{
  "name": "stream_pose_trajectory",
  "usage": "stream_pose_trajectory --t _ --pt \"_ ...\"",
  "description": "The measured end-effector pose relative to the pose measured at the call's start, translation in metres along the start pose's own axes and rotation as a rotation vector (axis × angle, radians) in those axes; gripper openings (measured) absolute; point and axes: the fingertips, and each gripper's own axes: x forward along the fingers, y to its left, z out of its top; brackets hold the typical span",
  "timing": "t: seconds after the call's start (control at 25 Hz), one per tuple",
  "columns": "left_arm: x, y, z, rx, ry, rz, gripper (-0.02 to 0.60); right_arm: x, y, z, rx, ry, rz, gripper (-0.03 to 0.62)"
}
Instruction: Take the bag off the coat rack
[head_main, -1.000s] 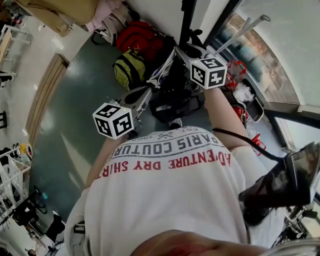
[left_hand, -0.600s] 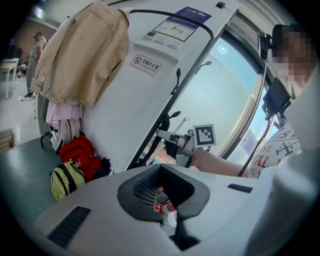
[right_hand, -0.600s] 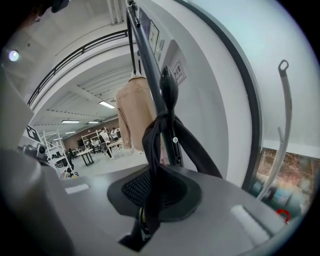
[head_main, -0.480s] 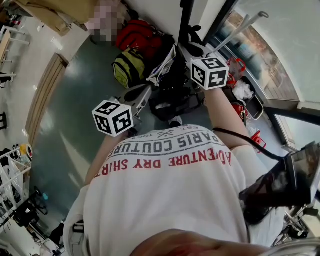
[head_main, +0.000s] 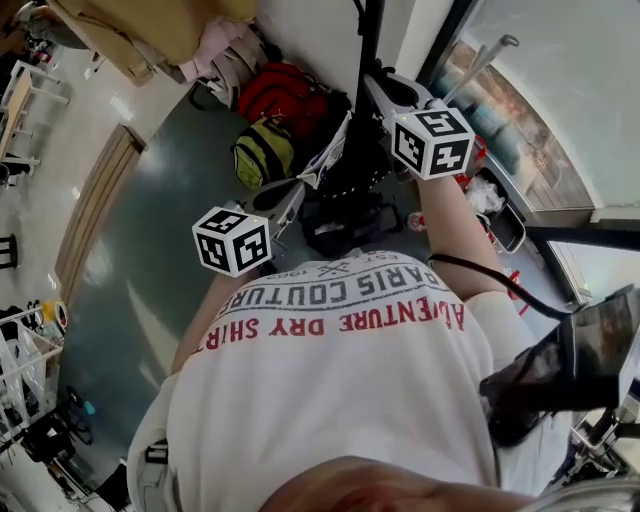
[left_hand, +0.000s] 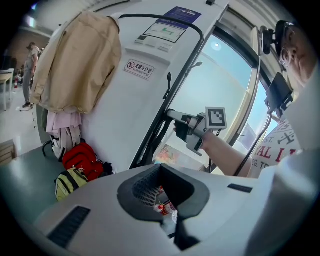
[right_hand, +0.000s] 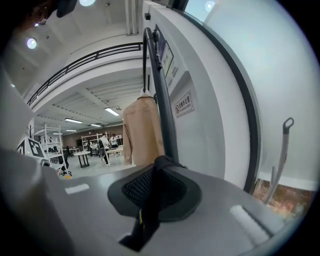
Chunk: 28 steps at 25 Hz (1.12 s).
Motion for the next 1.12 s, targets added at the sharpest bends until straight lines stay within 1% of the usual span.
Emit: stream_pose_trajectory --t 0.12,0.24,0.36,0.44,0.56,0.68,0.84,0.96,1.12 --pt "-0.004 0.002 -0.001 -0.002 -0.006 0.002 0.002 -0.015 0.003 0.028 -0.019 -0.062 -0.002 0.017" --pt "-0.007 0.001 0.003 0.001 -0.02 0.003 0.002 -0.036 0.005 0.054 -0.015 -0.121 -0.004 0.017" --pt "-0.009 -0.004 0.009 0.01 -0.031 -0.004 0.002 -0.059 0.009 0.067 -0.025 -0.154 -0.007 0.017" --pt "-0.011 -0.006 0.01 0.016 -0.035 -0.008 0.002 -0.072 0.016 0.068 -0.035 -0.165 0.001 0.017" --pt "-0.013 -0.006 0.007 0.015 -0.037 -0.011 0.002 -0.084 0.03 0.056 -0.038 -0.159 0.016 0.017" --pt "-0.016 -0.009 0.002 0.012 -0.036 -0.009 0.002 -0.092 0.034 0.03 0.014 -0.141 0.016 0.017" --pt "-0.023 -0.009 -0.003 0.009 -0.044 0.017 0.002 -0.097 0.033 -0.018 0.065 -0.059 0.002 0.017" --pt "-0.031 -0.005 -0.005 -0.001 -0.063 0.022 0.002 -0.103 0.036 -0.048 0.089 -0.013 -0.009 0.017" --pt "-0.046 -0.007 -0.009 -0.011 -0.094 0.012 0.002 -0.12 0.052 -0.062 0.096 0.01 -0.006 0.017"
